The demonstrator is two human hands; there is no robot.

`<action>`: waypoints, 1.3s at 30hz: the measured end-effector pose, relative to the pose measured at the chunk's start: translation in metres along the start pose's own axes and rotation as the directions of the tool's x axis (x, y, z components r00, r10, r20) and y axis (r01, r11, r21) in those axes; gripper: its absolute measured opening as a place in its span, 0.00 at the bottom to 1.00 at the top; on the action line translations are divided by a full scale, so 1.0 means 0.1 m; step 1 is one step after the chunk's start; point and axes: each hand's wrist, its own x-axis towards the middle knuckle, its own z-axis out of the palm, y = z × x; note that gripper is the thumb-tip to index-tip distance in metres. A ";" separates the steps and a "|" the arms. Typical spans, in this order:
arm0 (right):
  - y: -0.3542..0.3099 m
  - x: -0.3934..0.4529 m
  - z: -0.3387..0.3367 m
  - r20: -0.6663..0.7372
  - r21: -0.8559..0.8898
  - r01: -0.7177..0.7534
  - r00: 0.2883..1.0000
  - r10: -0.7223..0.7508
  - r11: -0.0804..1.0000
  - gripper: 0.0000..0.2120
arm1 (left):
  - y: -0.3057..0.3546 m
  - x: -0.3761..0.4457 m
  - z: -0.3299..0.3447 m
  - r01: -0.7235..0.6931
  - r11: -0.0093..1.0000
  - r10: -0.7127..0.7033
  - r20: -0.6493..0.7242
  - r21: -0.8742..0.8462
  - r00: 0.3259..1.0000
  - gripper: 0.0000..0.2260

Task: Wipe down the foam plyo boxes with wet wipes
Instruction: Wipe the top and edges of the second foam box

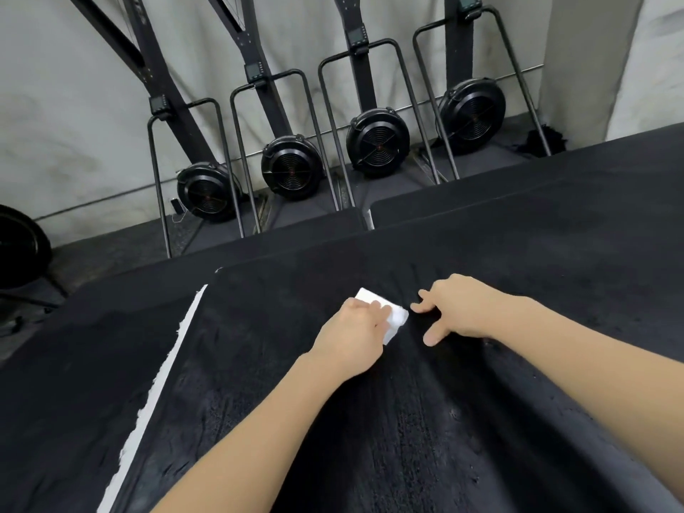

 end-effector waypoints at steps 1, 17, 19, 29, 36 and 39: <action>0.00 0.03 0.01 0.006 -0.004 -0.001 1.000 0.001 1.000 0.36 | -0.02 0.11 -0.04 0.018 1.000 -0.018 0.005 -0.007 1.000 0.17; 0.02 0.33 0.13 0.058 -0.091 0.045 0.998 -0.040 0.995 0.35 | -0.38 1.83 -0.45 0.186 0.982 -0.186 -0.044 0.003 0.982 0.17; 0.04 0.30 0.12 0.055 -0.114 0.053 0.997 -0.047 0.992 0.35 | -0.38 1.95 -0.43 0.242 0.970 -0.242 -0.079 -0.019 0.967 0.19; 0.09 0.16 0.19 0.046 -0.055 0.035 0.998 -0.032 0.998 0.32 | -0.16 1.13 -0.11 -0.150 0.977 0.154 0.016 -0.153 0.988 0.11; 0.04 0.15 0.11 0.050 -0.043 0.037 0.998 -0.035 0.998 0.31 | -0.33 1.03 0.03 -0.190 0.959 0.189 -0.026 -0.210 0.982 0.10; 0.02 0.13 0.08 0.064 -0.087 0.046 0.997 -0.040 0.995 0.34 | -0.29 1.42 -0.07 -0.099 0.985 0.093 -0.050 -0.138 0.994 0.15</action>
